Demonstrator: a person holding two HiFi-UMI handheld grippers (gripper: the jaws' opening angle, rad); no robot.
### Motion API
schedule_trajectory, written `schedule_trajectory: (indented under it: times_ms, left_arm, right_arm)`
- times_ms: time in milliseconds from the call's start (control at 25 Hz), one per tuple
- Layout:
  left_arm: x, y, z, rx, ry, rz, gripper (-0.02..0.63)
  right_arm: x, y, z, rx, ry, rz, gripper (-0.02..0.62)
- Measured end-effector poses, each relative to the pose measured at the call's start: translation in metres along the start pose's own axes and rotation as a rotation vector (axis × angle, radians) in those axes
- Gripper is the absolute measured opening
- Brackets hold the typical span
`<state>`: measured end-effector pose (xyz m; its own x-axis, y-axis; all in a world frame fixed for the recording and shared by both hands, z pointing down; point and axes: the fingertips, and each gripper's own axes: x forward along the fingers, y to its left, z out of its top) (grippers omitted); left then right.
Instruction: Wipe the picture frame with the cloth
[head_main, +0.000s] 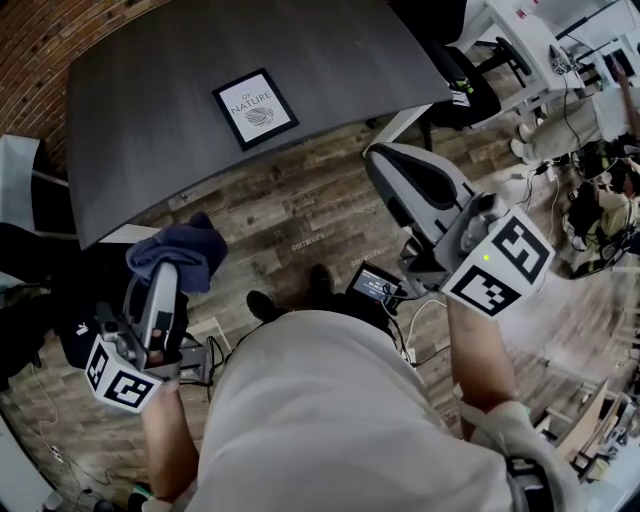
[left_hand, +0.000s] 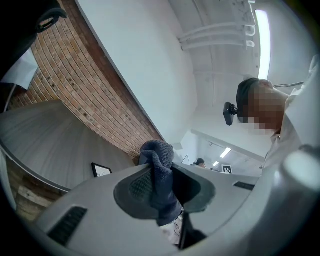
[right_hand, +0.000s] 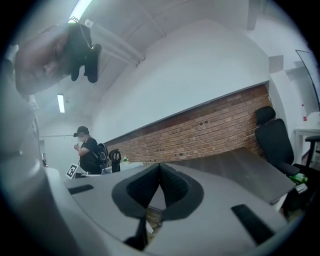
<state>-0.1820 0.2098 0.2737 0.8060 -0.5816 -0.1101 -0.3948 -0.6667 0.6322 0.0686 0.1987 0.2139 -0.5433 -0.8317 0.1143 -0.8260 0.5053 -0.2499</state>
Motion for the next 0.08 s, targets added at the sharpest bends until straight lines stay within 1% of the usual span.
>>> schedule_trajectory:
  times_ms: [80]
  left_arm:
    - [-0.0043,0.0037,0.0024,-0.001,-0.005,0.006,0.078]
  right_arm:
    - [-0.0062,-0.0069,0.0075,-0.017,-0.002,-0.020,0.014]
